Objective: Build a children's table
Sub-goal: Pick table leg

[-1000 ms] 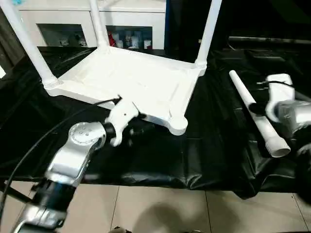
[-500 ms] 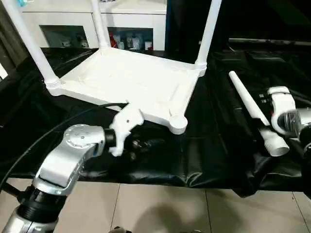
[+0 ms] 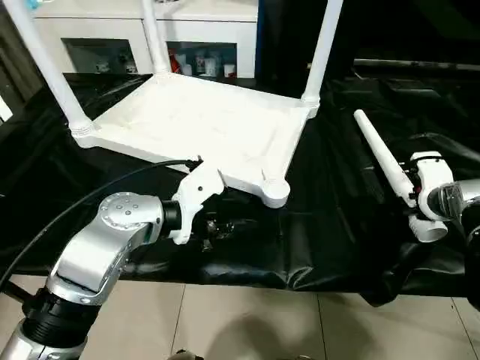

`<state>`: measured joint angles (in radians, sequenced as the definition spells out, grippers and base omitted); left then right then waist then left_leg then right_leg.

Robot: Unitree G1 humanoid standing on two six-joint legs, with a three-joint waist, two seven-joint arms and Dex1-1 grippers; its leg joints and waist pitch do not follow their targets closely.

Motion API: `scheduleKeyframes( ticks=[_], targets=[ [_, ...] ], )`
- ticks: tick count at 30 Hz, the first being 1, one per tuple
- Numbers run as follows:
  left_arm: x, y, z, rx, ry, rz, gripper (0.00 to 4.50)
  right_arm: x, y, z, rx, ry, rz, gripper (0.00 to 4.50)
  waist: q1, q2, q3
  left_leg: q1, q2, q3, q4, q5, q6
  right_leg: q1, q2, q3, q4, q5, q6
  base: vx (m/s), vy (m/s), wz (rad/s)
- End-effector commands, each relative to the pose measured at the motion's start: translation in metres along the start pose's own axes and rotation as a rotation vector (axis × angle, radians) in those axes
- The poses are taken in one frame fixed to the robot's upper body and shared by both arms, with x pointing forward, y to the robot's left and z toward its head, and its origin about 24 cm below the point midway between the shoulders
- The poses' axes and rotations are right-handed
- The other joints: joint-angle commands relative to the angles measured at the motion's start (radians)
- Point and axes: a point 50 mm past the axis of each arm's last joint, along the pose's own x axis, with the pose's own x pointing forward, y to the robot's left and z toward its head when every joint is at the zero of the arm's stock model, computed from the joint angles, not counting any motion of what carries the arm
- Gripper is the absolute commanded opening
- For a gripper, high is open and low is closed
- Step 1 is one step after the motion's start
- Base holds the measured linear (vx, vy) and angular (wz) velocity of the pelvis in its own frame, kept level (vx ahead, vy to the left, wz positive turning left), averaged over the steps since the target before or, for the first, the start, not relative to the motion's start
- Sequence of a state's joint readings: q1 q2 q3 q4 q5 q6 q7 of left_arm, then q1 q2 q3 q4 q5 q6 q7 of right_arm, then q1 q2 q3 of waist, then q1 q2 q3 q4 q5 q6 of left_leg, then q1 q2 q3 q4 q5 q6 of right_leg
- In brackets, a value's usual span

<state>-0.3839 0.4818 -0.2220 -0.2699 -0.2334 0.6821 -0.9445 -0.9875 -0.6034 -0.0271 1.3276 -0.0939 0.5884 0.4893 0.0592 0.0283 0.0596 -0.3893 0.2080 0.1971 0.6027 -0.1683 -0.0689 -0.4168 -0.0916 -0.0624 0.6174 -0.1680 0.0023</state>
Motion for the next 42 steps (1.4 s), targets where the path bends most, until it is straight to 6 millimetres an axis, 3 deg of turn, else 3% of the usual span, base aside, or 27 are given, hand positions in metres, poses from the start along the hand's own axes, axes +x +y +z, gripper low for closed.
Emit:
scheduleKeyframes(
  ticks=[1,11,16,26,28,30,31,32,33,34,36,38,40,42],
  targets=[
    [-0.001,-0.001,0.003,0.016,0.006,0.007,2.19,0.0,-0.001,-0.003,0.0,0.03,-0.003,3.47,0.002,-0.024,-0.07,0.015,0.009,-0.002,-0.052,-0.231,0.015,0.048,-0.03,0.025,-0.074,-0.31,-0.227,0.0,0.0,0.0],
    [0.0,0.001,0.003,0.032,0.005,0.022,2.19,-0.001,-0.004,-0.003,0.006,0.018,-0.024,2.56,0.004,-0.021,-0.073,0.014,0.009,-0.002,-0.051,-0.213,0.016,0.049,-0.03,0.025,-0.069,-0.282,-0.233,0.0,0.0,0.0],
    [0.003,0.004,0.003,0.013,-0.004,0.026,2.19,-0.002,-0.006,-0.001,0.029,-0.004,-0.035,2.12,0.004,-0.026,-0.073,0.014,0.008,-0.001,-0.05,-0.207,0.017,0.049,-0.03,0.026,-0.07,-0.287,-0.229,0.0,0.0,0.0],
    [0.011,0.033,0.003,-0.096,-0.068,0.228,3.09,-0.003,-0.005,0.007,0.159,-0.118,0.006,1.9,0.005,-0.034,-0.076,0.01,0.004,0.0,-0.045,-0.195,0.025,0.051,-0.03,0.025,-0.071,-0.293,-0.21,0.0,0.0,0.0],
    [0.014,0.045,0.007,-0.15,-0.113,0.308,3.24,-0.006,0.002,0.022,0.165,-0.248,0.107,1.89,0.005,-0.035,-0.078,0.009,0.004,-0.001,-0.044,-0.192,0.031,0.052,-0.031,0.024,-0.069,-0.277,-0.214,0.0,0.0,0.0],
    [0.017,0.05,0.011,-0.186,-0.149,0.338,3.41,-0.009,0.007,0.032,0.169,-0.337,0.19,1.89,0.004,-0.045,-0.077,0.006,0.004,0.001,-0.042,-0.195,0.045,0.053,-0.03,0.024,-0.069,-0.266,-0.215,0.0,0.0,0.0],
    [0.018,0.051,0.012,-0.194,-0.158,0.341,3.45,-0.01,0.009,0.035,0.166,-0.363,0.215,1.89,0.009,-0.043,-0.079,0.006,0.005,-0.001,-0.042,-0.182,0.054,0.055,-0.033,0.024,-0.067,-0.263,-0.215,0.0,0.0,0.0],
    [0.023,0.053,0.021,-0.241,-0.218,0.335,3.52,-0.017,0.02,0.048,0.129,-0.521,0.381,1.89,0.011,-0.045,-0.078,0.005,0.005,0.001,-0.041,-0.178,0.066,0.054,-0.033,0.023,-0.068,-0.259,-0.218,0.0,0.0,0.0],
    [0.023,0.053,0.021,-0.241,-0.218,0.335,3.52,-0.017,0.02,0.048,0.129,-0.521,0.381,1.89,0.011,-0.045,-0.078,0.005,0.005,0.001,-0.041,-0.178,0.066,0.054,-0.033,0.023,-0.068,-0.259,-0.218,0.0,0.0,0.0],
    [0.027,0.053,0.028,-0.281,-0.271,0.313,3.75,-0.024,0.032,0.052,0.107,-0.599,0.552,1.89,0.017,-0.043,-0.081,0.002,0.005,0.002,-0.039,-0.153,0.092,0.062,-0.03,0.024,-0.064,-0.199,-0.225,0.0,0.0,0.0],
    [0.034,0.051,0.042,-0.35,-0.361,0.251,3.82,-0.038,0.051,0.049,0.096,-0.694,0.834,1.89,0.025,-0.043,-0.084,0.003,0.011,-0.001,-0.037,-0.118,0.126,0.063,-0.032,0.023,-0.053,-0.125,-0.257,0.0,0.0,0.0],
    [0.039,0.047,0.048,-0.385,-0.393,0.199,3.96,-0.048,0.062,0.042,0.106,-0.733,0.985,1.88,0.039,-0.043,-0.084,0.007,0.013,-0.003,-0.038,-0.089,0.167,0.062,-0.03,0.025,-0.051,-0.066,-0.273,0.0,0.0,0.0],
    [0.043,0.047,0.051,-0.399,-0.399,0.175,4.19,-0.05,0.069,0.038,0.099,-0.747,1.036,1.87,0.047,-0.045,-0.084,0.013,0.014,-0.001,-0.039,-0.103,0.155,0.056,-0.032,0.024,-0.057,-0.119,-0.28,0.0,0.0,0.0],
    [0.046,0.047,0.054,-0.407,-0.4,0.163,4.25,-0.051,0.078,0.033,0.08,-0.756,1.077,1.87,0.052,-0.039,-0.079,0.017,0.015,-0.001,-0.042,-0.139,0.118,0.051,-0.034,0.023,-0.067,-0.208,-0.264,0.0,0.0,0.0]
  ],
)
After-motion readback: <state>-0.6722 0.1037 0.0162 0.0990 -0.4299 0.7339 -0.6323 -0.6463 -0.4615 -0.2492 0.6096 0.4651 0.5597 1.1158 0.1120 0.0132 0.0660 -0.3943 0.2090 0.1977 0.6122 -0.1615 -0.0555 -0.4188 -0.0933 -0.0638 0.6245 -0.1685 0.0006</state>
